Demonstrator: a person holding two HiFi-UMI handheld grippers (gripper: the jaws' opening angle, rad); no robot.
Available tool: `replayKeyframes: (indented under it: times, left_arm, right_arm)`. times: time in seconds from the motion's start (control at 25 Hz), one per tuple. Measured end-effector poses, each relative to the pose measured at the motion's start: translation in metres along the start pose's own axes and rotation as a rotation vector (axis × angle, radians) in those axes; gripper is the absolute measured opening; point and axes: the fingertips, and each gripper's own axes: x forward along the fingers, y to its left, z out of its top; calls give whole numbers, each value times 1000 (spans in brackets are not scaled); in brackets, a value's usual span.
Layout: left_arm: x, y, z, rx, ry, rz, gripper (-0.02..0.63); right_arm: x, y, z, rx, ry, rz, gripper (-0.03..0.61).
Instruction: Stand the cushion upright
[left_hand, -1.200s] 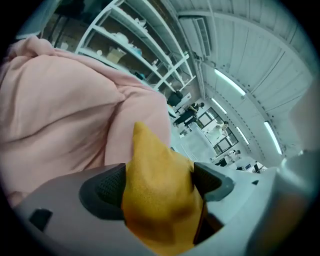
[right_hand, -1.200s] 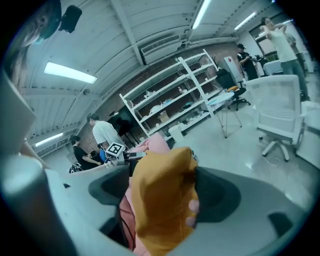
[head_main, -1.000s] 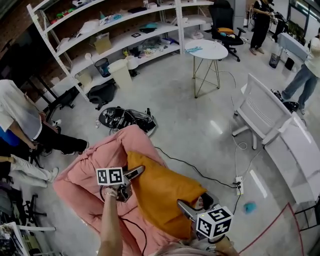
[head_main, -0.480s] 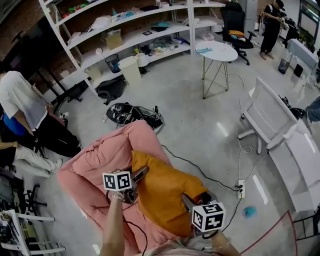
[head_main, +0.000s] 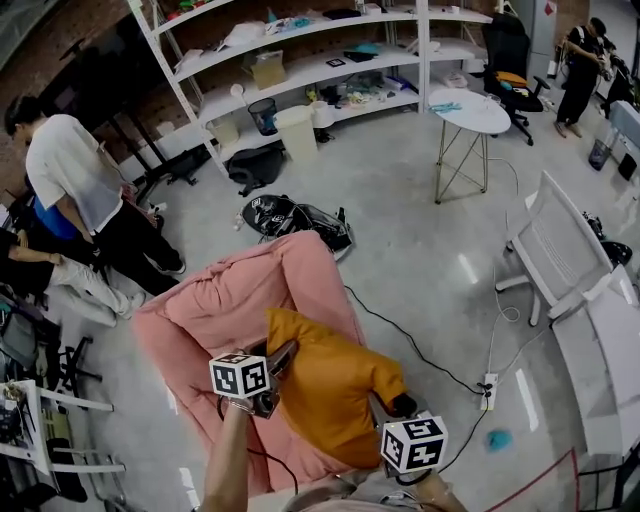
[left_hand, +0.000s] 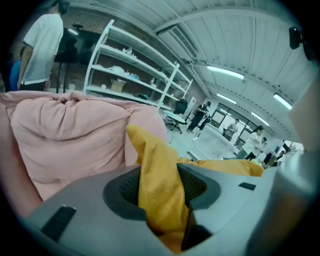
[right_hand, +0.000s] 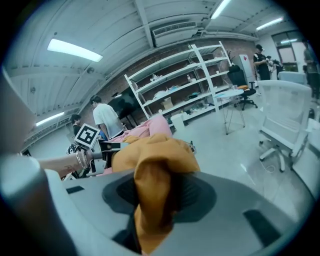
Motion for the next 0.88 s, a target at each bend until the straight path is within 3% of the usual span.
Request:
replayKeyframes:
  times: [0.2,0.48,0.88]
  left_arm:
    - [-21,-10,-8,55,19,66,171]
    - [-58,-37,-20,138,121,138,155]
    - [-119,-44,-32,102,56,243,147]
  right_arm:
    - [-5,-1,-8,-29,13,10,158]
    - [-16,-9,-19,-59,62,6,155]
    - [-26,18,-20,-95,71,64,140]
